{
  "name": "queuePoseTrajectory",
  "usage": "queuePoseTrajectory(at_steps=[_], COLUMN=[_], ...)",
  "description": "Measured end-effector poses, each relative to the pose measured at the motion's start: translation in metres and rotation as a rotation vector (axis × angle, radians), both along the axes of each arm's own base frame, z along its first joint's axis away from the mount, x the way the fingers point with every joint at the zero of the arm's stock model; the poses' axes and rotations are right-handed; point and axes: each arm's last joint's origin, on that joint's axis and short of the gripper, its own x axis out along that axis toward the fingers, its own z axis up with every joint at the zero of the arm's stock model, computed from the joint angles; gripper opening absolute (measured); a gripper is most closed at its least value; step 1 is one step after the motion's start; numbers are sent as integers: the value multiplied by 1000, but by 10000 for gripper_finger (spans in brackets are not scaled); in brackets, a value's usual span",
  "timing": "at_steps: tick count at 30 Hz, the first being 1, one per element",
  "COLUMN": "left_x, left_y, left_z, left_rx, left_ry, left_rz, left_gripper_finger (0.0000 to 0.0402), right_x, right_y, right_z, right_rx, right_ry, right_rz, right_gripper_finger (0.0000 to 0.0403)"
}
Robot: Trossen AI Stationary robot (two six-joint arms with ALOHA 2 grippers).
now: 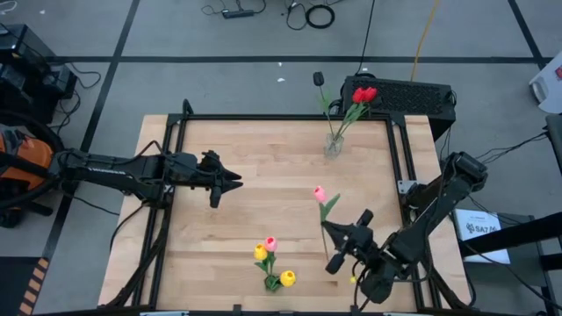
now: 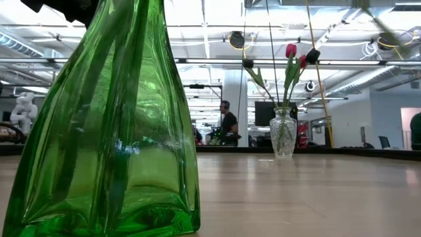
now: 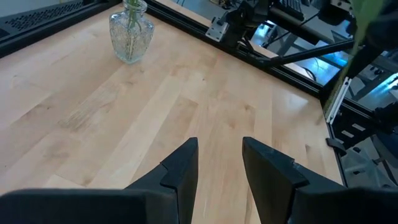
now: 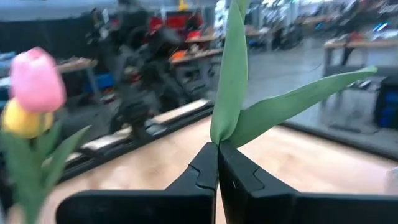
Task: Sort flowers into vase by color
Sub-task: Put the pink flower into the green vase
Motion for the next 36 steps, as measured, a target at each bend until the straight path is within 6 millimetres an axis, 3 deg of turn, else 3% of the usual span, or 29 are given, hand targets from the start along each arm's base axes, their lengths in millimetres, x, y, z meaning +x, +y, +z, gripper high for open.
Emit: queuePoseTrajectory(at_steps=[5, 11, 15, 22, 26, 31, 36], left_x=[0, 0, 0, 0, 0, 0, 0], left_y=[0, -1, -2, -3, -3, -4, -4], left_z=[0, 0, 0, 0, 0, 0, 0], left_rx=[-2, -12, -7, -12, -26, -35, -35], left_ry=[1, 2, 4, 4, 4, 4, 4], left_rz=[-4, -46, -88, -102, -115, -136, -135], left_gripper_finger=[132, 132, 132, 132, 132, 132, 132], right_x=[21, 43, 48, 42, 21, -16, -29], right_y=[0, -11, -24, -47, -69, -92, -94], right_z=[12, 46, 70, 87, 79, 45, 14], right_rx=[35, -128, -260, -369, -296, -174, -24], right_ry=[57, 39, -24, -36, -111, -314, -550], right_rz=[135, 310, 385, 441, 440, 489, 702], right_gripper_finger=[0, 0, 0, 0, 0, 0, 0])
